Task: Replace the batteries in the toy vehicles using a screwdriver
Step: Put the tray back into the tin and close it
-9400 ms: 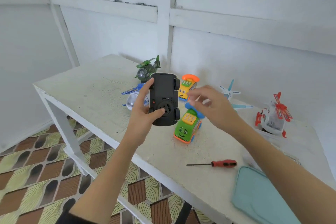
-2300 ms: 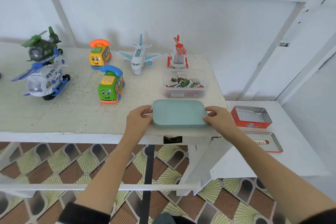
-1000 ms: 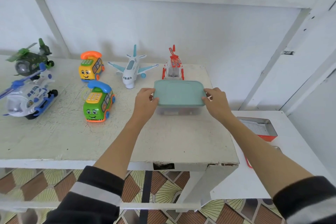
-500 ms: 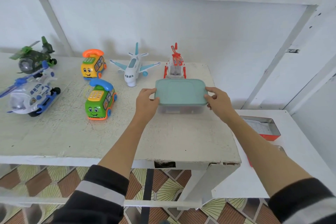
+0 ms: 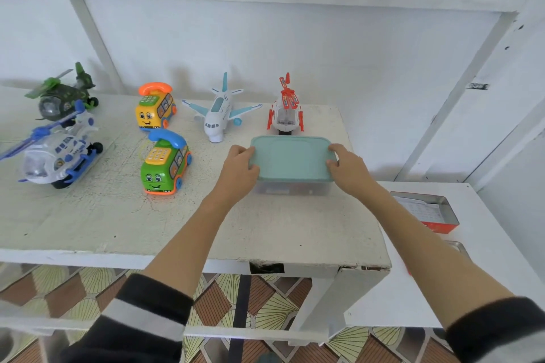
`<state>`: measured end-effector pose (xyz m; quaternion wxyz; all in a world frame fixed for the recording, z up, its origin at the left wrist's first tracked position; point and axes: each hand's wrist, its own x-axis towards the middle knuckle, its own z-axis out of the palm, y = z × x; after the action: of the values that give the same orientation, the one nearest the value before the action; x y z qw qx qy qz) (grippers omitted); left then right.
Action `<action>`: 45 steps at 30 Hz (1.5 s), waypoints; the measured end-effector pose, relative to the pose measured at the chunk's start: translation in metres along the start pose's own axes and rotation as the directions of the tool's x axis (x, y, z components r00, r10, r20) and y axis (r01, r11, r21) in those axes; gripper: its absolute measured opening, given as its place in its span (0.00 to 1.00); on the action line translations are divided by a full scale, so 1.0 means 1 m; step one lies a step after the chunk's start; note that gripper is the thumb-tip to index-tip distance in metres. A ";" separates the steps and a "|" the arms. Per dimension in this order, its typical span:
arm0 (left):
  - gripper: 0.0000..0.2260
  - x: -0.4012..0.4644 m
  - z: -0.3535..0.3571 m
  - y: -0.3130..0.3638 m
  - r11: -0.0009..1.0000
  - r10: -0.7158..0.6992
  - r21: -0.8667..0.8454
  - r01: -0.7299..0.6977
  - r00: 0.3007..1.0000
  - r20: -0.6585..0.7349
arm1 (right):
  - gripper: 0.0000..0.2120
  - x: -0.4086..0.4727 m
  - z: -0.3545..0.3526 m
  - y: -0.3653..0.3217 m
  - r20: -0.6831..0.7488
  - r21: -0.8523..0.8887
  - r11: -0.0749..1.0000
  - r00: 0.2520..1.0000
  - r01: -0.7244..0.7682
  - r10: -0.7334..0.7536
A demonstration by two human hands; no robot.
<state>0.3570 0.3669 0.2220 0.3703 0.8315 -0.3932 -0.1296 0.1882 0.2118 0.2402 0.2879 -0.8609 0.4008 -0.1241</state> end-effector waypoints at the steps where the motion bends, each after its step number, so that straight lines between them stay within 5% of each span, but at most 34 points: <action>1: 0.21 0.004 0.001 0.003 1.000 0.006 0.029 -0.007 1.000 0.031 | 0.21 0.005 -0.001 -0.003 0.028 -0.040 0.999 1.000 0.007 -0.006; 9: 0.23 0.030 0.003 0.003 0.977 -0.098 0.199 0.074 0.989 0.109 | 0.24 0.026 0.007 0.000 0.082 -0.138 0.990 0.997 0.020 -0.009; 21: 0.23 0.035 0.003 0.011 0.966 -0.188 0.215 0.141 0.958 0.215 | 0.20 0.024 0.002 -0.011 0.067 -0.106 0.994 0.998 0.007 0.000; 27: 0.23 0.022 -0.003 0.000 0.994 -0.113 0.021 0.111 0.959 0.260 | 0.22 0.017 -0.002 -0.007 0.120 -0.052 0.999 0.993 0.011 -0.005; 31: 0.24 0.021 -0.010 -0.010 0.979 -0.089 -0.153 0.132 0.961 0.261 | 0.21 0.015 -0.011 0.006 0.167 0.154 0.988 0.986 -0.005 -0.021; 45: 0.26 0.028 -0.017 -0.015 0.952 -0.064 -0.270 0.144 0.956 0.285 | 0.21 0.017 -0.003 0.013 0.138 0.209 0.978 0.990 0.008 -0.038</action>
<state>0.3920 0.3608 0.2253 0.4221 0.7627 -0.3725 -0.3182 0.1899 0.1913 0.2344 0.4027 -0.8371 0.3542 -0.1075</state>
